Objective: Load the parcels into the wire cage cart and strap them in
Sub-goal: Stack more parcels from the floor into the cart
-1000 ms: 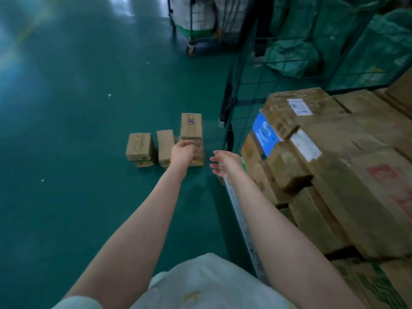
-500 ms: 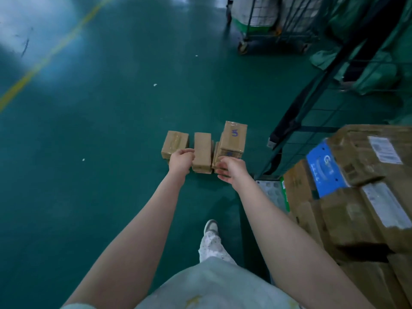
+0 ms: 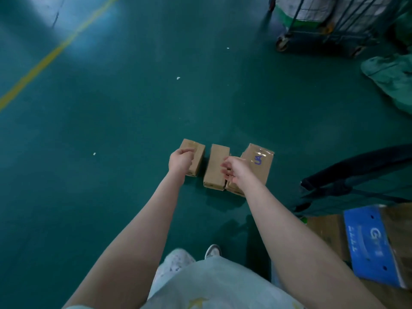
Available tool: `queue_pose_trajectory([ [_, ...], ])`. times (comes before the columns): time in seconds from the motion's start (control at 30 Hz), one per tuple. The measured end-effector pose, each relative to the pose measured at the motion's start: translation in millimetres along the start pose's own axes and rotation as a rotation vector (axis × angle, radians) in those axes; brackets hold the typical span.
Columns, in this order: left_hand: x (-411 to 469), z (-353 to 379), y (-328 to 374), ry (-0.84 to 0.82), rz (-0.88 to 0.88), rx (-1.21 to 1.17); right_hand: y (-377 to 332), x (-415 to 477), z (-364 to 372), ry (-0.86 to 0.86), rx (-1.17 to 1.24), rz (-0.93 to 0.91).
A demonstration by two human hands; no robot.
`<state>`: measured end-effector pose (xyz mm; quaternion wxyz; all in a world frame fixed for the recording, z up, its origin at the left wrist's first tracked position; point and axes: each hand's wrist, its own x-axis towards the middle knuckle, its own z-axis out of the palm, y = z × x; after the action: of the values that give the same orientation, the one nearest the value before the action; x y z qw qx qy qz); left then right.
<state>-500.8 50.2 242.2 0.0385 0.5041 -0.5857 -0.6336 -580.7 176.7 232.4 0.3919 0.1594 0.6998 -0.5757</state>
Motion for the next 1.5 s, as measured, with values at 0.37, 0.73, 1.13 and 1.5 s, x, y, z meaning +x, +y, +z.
queue_pose_trajectory([
  [0.37, 133, -28, 41, -0.002, -0.036, 0.078, -49, 99, 80, 0.044, 0.025, 0.074],
  [0.73, 288, -48, 43, -0.166, -0.084, 0.315, -26, 207, 149, 0.181, 0.108, 0.258],
  [1.13, 434, -11, -76, -0.196, -0.167, 0.469, 68, 372, 165, 0.18, 0.105, 0.371],
  [1.5, 527, 20, -197, -0.22, -0.293, 0.581, 176, 490, 168, 0.254, -0.321, 0.28],
])
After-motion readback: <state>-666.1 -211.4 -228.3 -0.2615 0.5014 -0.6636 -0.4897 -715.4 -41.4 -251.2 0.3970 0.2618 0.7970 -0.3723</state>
